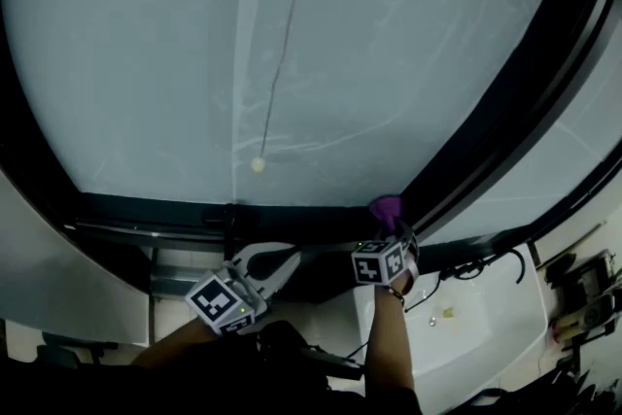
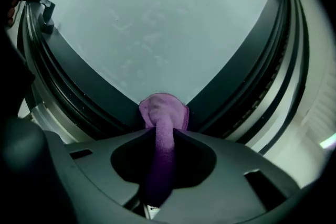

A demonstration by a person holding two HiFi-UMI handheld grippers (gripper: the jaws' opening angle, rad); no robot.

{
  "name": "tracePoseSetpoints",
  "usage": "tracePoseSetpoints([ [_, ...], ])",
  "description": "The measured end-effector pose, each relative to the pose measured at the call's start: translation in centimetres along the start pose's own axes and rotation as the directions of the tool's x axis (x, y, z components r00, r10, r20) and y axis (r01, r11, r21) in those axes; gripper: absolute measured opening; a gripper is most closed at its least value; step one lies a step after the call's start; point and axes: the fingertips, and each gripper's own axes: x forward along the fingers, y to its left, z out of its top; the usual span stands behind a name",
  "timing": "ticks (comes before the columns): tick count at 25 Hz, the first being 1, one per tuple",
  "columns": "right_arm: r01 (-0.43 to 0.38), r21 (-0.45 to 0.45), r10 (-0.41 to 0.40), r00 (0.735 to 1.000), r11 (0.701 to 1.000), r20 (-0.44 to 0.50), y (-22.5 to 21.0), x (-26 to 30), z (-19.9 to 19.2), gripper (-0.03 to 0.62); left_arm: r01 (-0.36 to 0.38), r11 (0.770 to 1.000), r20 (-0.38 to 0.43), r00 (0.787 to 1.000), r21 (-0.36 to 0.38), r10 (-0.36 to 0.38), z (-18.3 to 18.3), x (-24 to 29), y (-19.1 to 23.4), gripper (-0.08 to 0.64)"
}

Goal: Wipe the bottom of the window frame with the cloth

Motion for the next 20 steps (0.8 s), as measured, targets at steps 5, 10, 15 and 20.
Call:
tracePoseSetpoints([
  [5, -0.063, -0.147, 0.060, 0.998, 0.987, -0.021, 1.0, -0.3, 1.4, 0.067, -0.023, 1.000, -0.015, 1.000, -0.008, 0.023, -0.3, -0.5, 0.2, -0.008],
  [10, -0.126, -0.226, 0.127, 0.992, 0.966, -0.010, 2.0, -0.3, 0.8, 0.067, -0.057, 0.998, -0.024, 0.998, -0.009, 0.057, -0.4, -1.4, 0.2, -0.008],
  [15, -0.189, -0.248, 0.195, 0.981, 0.950, -0.002, 3.3, -1.7, 2.6, 0.067, -0.092, 0.996, -0.033, 0.995, 0.014, 0.093, -0.5, -2.2, -0.1, -0.008],
  [20, -0.229, -0.243, 0.238, 0.971, 0.943, 0.007, 4.0, -2.1, 3.0, 0.067, -0.128, 0.991, -0.038, 0.991, 0.025, 0.129, -0.4, -3.1, -0.7, -0.008],
])
